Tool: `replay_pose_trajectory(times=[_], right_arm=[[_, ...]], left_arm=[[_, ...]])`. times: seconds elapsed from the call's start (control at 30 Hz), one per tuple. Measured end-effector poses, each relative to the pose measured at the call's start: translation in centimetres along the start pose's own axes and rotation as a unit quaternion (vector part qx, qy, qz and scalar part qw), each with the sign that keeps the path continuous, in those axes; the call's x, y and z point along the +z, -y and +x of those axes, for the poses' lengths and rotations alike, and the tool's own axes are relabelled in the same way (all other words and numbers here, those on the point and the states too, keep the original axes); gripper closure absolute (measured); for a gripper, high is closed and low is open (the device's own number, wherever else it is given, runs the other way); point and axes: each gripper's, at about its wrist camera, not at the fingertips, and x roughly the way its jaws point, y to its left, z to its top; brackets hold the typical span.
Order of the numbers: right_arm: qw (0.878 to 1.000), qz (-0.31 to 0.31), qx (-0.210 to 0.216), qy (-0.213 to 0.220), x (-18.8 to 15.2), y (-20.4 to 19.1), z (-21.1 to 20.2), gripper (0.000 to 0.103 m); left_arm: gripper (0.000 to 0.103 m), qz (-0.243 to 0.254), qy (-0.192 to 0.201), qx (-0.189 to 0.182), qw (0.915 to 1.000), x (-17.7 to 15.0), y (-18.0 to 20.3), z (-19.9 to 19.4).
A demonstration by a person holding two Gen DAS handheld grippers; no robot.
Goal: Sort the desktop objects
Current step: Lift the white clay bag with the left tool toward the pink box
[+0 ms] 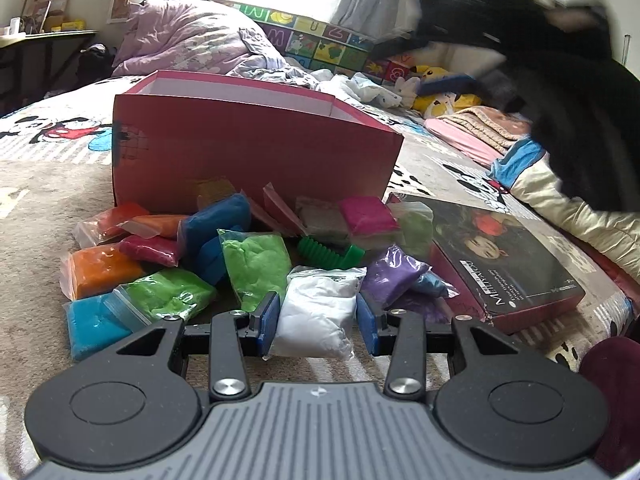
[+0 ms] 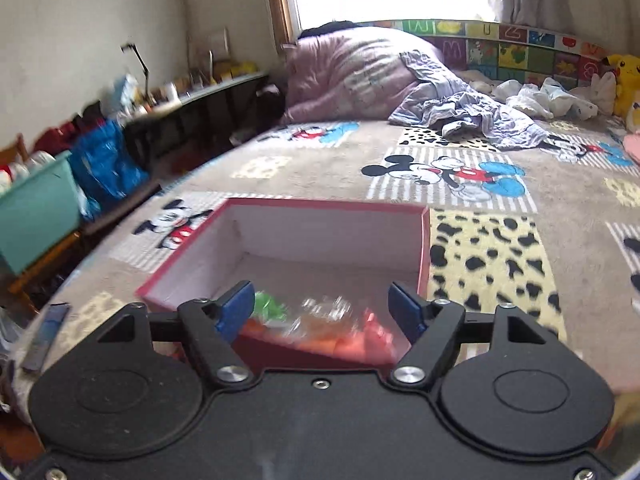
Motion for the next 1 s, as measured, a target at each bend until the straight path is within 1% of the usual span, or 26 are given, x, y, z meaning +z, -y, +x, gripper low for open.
replay_pose_trajectory(times=[0.07,0.27,0.37,0.47,0.57,0.63,0.73,1.0], right_arm=[[1.0,0.004,0.007,0.006,-2.4,-0.1,-1.6,0.027],[1.0,0.003,0.007,0.022,-10.1,-0.3,-5.0,0.027],[1.0,0.0,0.006,0.031,-13.5,-0.5,-5.9,0.027],[0.999,-0.012,0.004,0.033,-16.0,-0.9,-6.1,0.027],[0.999,-0.028,0.01,0.032,-17.8,-1.4,-6.2,0.027],[0.999,-0.044,0.011,0.029,-18.4,-1.6,-6.1,0.027],[0.998,-0.056,0.011,0.03,-18.8,-1.8,-6.0,0.027],[0.997,-0.065,0.023,0.025,-19.8,-2.4,-5.6,0.026]], left_arm=[[0.063,0.002,0.001,0.003,1.0,0.0,0.0,0.0],[0.063,0.006,0.003,0.015,0.9999,0.2,0.3,-0.1],[0.063,0.01,0.004,0.022,0.9997,0.2,0.5,0.0],[0.063,0.015,0.004,0.03,0.9994,0.1,0.7,0.0],[0.063,0.024,0.002,0.038,0.999,-0.1,1.1,0.0],[0.063,0.032,0.002,0.043,0.9986,-0.2,1.3,-0.1],[0.063,0.038,0.008,0.052,0.9979,-0.4,1.5,-0.5],[0.063,0.046,0.019,0.081,0.9954,-1.0,1.1,-1.6]])
